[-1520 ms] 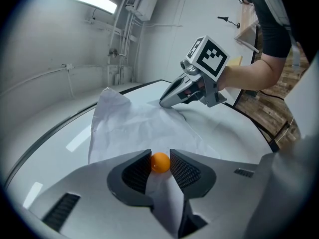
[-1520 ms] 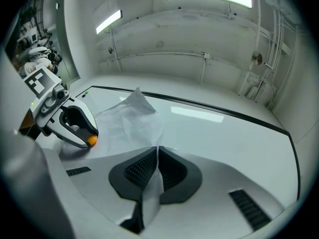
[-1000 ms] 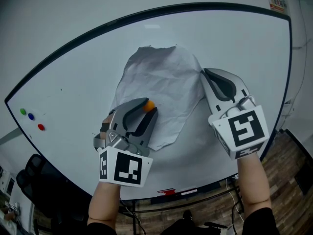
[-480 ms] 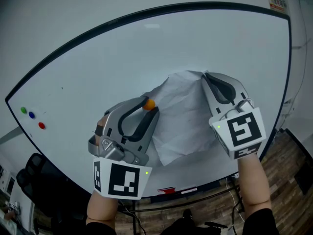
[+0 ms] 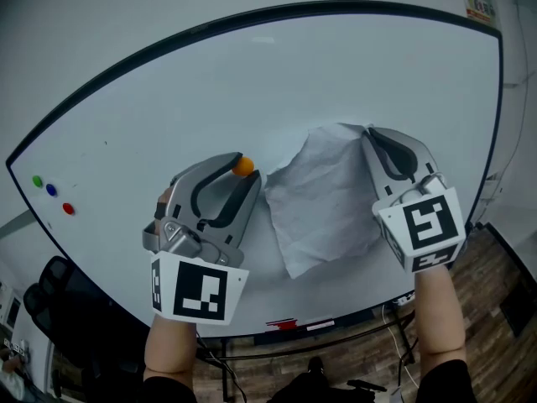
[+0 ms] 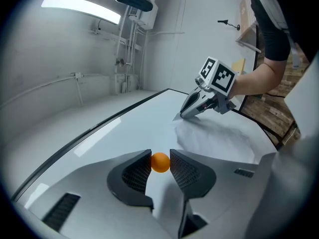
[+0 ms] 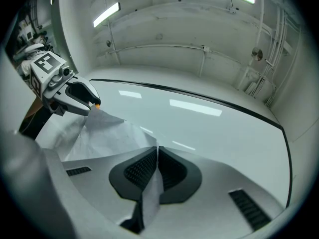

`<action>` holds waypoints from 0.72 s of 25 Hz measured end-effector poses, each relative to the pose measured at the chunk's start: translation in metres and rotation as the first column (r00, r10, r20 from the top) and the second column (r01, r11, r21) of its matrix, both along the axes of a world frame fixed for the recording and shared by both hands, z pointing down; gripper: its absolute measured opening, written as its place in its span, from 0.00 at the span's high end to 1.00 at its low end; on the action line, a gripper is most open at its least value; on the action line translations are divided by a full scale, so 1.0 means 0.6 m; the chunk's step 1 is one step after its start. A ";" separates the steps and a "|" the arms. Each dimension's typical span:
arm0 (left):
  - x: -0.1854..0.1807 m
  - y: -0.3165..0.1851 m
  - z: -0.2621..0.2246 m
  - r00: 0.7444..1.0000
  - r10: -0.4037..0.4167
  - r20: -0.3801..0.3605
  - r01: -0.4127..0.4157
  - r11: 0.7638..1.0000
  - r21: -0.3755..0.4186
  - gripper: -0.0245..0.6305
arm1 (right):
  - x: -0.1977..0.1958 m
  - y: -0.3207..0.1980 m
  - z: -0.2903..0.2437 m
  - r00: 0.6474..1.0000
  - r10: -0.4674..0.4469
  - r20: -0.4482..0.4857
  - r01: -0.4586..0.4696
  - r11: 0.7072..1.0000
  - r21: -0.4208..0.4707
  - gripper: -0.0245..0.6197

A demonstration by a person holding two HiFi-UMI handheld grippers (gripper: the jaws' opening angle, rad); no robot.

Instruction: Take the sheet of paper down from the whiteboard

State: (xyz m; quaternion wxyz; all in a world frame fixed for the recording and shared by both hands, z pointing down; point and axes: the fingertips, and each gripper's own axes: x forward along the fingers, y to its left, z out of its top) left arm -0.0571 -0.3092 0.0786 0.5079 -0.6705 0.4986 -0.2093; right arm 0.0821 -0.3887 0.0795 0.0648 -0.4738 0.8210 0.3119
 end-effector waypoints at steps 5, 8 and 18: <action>-0.018 -0.027 -0.001 0.999 -0.032 -0.005 0.032 0.999 -0.016 0.77 | 0.008 0.000 0.002 1.000 0.001 0.005 -0.001 1.000 -0.001 0.92; -0.014 -0.040 0.003 0.999 -0.050 0.016 0.050 0.999 -0.019 0.77 | 0.005 0.000 0.004 1.000 -0.005 0.006 0.005 1.000 0.000 0.92; -0.013 -0.046 0.000 1.000 -0.017 -0.003 0.017 1.000 -0.005 0.76 | -0.010 -0.006 0.001 1.000 -0.028 -0.005 0.028 1.000 0.007 0.92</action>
